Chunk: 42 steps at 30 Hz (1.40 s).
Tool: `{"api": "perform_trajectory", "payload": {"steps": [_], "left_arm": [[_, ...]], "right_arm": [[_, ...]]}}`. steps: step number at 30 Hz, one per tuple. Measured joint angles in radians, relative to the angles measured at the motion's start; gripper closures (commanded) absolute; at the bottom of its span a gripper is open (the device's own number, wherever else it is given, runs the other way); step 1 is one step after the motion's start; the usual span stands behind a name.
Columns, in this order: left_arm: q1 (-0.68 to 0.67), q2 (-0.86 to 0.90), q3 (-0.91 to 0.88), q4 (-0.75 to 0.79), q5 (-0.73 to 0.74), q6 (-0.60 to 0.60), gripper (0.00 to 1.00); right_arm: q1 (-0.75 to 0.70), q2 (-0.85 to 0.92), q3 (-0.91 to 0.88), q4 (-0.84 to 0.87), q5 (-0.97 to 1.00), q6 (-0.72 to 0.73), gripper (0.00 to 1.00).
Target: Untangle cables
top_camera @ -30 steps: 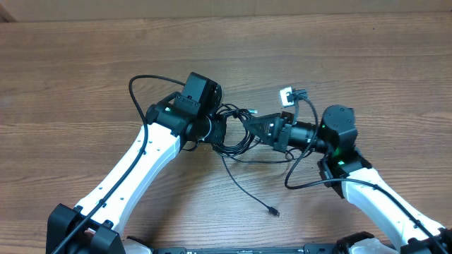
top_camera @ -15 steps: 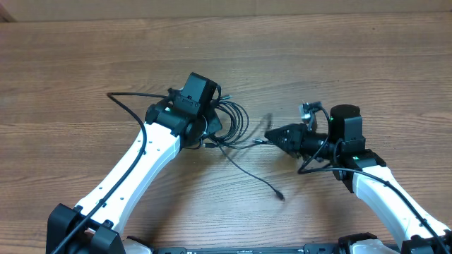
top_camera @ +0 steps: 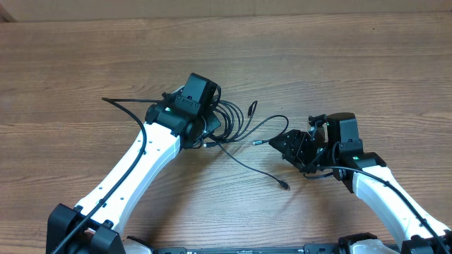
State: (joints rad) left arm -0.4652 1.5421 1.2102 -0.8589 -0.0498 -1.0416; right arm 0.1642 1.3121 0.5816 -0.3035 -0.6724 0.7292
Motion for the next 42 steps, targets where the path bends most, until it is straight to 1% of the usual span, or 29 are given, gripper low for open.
{"api": "perform_trajectory", "payload": {"steps": [2,3,5,6,7,9,13,15,20,22,23,26,30,36,39,42], "left_arm": [[0.0,0.0,0.0,-0.01,-0.007,-0.003,0.96],[0.0,0.0,0.0,-0.017,-0.009,-0.008,0.96],[0.0,0.0,0.0,-0.039,-0.014,-0.034,0.95],[0.0,0.0,0.0,-0.047,-0.016,-0.049,0.96],[0.0,0.0,0.0,-0.049,-0.019,-0.061,0.96],[0.0,0.0,0.0,-0.05,-0.025,-0.1,0.96],[0.0,0.0,0.0,-0.05,-0.026,-0.159,0.96],[0.0,0.0,0.0,-0.05,-0.026,-0.168,0.96],[0.0,0.0,0.0,-0.05,-0.026,-0.188,0.96],[0.0,0.0,0.0,-0.05,-0.026,-0.209,0.96],[0.0,0.0,0.001,-0.05,-0.026,-0.216,0.96],[0.0,0.0,0.008,-0.057,-0.026,-0.23,0.96],[0.0,0.0,0.012,-0.083,-0.026,-0.24,0.96],[0.0,0.0,0.014,-0.087,-0.018,-0.243,0.96],[0.0,0.0,0.014,-0.086,0.001,-0.243,0.96],[-0.006,0.0,0.014,-0.088,0.009,-0.242,0.96]], "right_arm": [[0.0,0.0,0.0,-0.002,-0.01,-0.024,0.23],[0.0,0.0,0.0,-0.002,-0.021,-0.036,0.19],[0.0,0.0,0.0,-0.004,-0.046,-0.057,0.05],[0.0,0.0,0.0,-0.004,-0.063,-0.056,0.0],[0.0,0.0,0.0,-0.006,-0.074,-0.055,0.0],[0.0,0.0,0.0,-0.024,-0.095,0.003,0.0],[0.0,0.0,0.0,-0.047,-0.14,0.181,0.0],[0.002,0.0,0.0,-0.054,-0.161,0.27,0.0],[0.066,0.0,0.0,-0.047,-0.129,0.473,0.0],[0.113,0.0,0.0,-0.014,-0.094,0.555,0.0],[0.146,0.0,0.0,0.029,-0.05,0.586,0.0],[0.227,0.0,0.0,0.13,0.054,0.64,0.0],[0.313,0.0,0.0,0.224,0.213,0.732,0.0],[0.393,0.01,0.0,0.311,0.408,0.847,0.0],[0.413,0.058,0.0,0.372,0.458,0.917,0.01],[0.418,0.12,0.0,0.462,0.488,0.952,0.0]]}}
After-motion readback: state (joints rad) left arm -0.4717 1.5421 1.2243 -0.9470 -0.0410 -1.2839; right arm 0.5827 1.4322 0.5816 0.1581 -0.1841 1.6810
